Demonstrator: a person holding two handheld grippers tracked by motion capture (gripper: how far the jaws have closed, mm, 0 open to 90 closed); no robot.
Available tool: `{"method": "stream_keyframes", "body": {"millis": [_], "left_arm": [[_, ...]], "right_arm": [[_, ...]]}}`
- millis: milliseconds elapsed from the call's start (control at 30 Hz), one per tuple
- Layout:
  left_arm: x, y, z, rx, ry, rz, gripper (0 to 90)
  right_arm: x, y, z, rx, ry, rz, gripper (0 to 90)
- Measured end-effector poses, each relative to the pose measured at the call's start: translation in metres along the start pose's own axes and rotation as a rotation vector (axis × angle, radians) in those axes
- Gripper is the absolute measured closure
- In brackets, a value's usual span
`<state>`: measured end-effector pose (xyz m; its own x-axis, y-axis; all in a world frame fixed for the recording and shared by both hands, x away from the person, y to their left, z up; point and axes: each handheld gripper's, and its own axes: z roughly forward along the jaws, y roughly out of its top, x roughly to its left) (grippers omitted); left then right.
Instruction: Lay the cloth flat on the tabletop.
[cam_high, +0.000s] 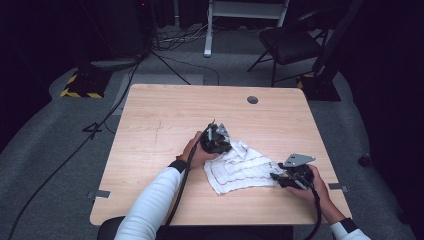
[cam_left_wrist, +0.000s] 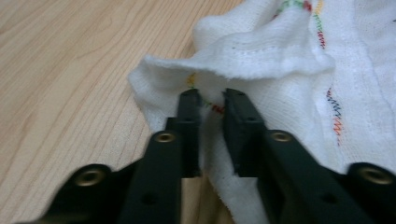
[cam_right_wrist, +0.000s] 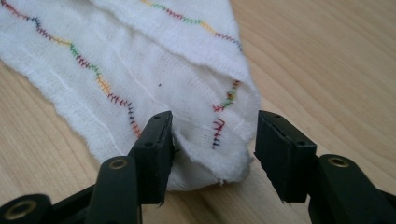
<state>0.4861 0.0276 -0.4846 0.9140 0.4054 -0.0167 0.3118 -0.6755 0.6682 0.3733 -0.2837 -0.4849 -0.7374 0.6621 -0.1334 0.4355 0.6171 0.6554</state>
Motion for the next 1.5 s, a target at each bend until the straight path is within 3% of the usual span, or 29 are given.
{"method": "stream_keyframes", "body": {"millis": [200,233,333,500,533,567,633,733,833,933,1100,1300,1367,1400,1500], "left_arm": [[0.011,-0.009,-0.007,-0.019,0.037,-0.037,89.4],[0.014,-0.010,-0.009,-0.040,0.059,-0.074,87.0],[0.018,-0.012,-0.014,-0.024,0.099,-0.061,89.9],[0.024,-0.017,-0.019,-0.019,0.126,-0.069,90.0],[0.028,-0.021,-0.025,-0.018,0.156,-0.079,90.0],[0.028,-0.021,-0.025,-0.018,0.156,-0.079,90.0],[0.037,-0.029,-0.038,-0.019,0.200,-0.107,90.0],[0.048,-0.040,-0.051,-0.005,0.233,-0.143,90.0],[0.055,-0.052,-0.060,0.006,0.243,-0.173,90.0],[0.058,-0.056,-0.065,-0.023,0.203,-0.194,89.7],[0.051,-0.048,-0.060,-0.053,0.196,-0.196,65.7],[0.052,-0.040,-0.036,-0.015,0.223,-0.243,37.3],[0.052,-0.039,-0.033,-0.019,0.223,-0.253,33.5],[0.054,-0.037,-0.028,-0.021,0.198,-0.267,31.2],[0.054,-0.035,-0.020,-0.001,0.208,-0.277,29.1]], "right_arm": [[-0.003,-0.002,0.001,0.006,0.013,0.026,47.9],[-0.004,-0.002,0.001,0.007,0.016,0.023,47.6],[-0.005,-0.002,0.000,0.014,0.016,0.033,47.5],[-0.006,-0.003,0.000,0.011,0.018,0.037,47.3],[-0.007,-0.004,-0.001,0.016,0.017,0.044,47.0],[-0.007,-0.004,-0.001,0.016,0.017,0.044,47.0],[-0.008,-0.006,-0.002,0.017,0.017,0.051,46.9],[-0.008,-0.006,-0.002,0.019,0.017,0.056,46.9],[-0.007,-0.005,-0.002,0.024,0.010,0.049,47.0],[-0.006,-0.004,-0.003,0.024,0.001,0.032,46.6],[-0.004,0.004,-0.009,-0.031,-0.002,0.019,47.4],[0.008,0.027,-0.003,-0.077,0.048,-0.041,47.6],[0.011,0.033,0.001,-0.078,0.059,-0.060,47.5],[0.019,0.046,0.010,-0.086,0.103,-0.092,47.1],[0.031,0.060,0.024,-0.089,0.134,-0.144,46.6]]}}
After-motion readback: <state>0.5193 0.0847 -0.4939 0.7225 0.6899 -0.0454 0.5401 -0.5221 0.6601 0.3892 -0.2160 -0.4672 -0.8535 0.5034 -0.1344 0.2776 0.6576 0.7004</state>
